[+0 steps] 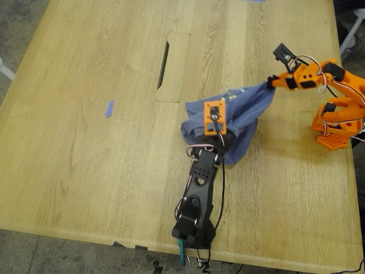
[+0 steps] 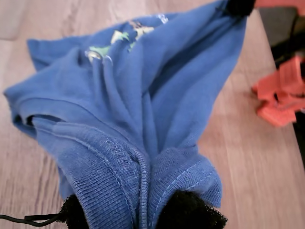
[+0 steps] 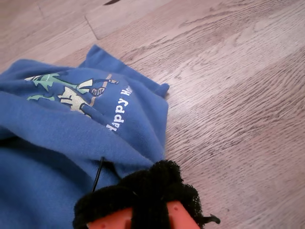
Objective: Fold a T-shirt
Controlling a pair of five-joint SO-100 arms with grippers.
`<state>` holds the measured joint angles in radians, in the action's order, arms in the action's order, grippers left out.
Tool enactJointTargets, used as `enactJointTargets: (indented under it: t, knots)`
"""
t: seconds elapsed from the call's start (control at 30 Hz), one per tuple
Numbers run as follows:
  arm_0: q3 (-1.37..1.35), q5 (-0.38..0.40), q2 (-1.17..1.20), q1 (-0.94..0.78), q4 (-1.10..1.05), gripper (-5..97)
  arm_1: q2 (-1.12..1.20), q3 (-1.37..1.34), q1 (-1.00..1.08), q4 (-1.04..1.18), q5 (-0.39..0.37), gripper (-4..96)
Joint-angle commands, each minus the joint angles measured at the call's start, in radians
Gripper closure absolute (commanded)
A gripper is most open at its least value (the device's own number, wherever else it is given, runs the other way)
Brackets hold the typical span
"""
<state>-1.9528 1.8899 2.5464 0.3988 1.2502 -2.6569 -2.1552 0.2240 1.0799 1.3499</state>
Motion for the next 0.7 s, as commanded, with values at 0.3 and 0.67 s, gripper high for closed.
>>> enactJointTargets:
  t: [0.3, 0.67]
  knots:
    - [-0.175, 0.032, 0.124, 0.268, 0.002, 92, -0.33, -0.259, -0.101, 0.138, -0.003, 91.6]
    - [-0.402, 0.043, 0.081, 0.341, -0.12, 92, -0.528, -0.571, -0.202, 0.075, -0.003, 91.6]
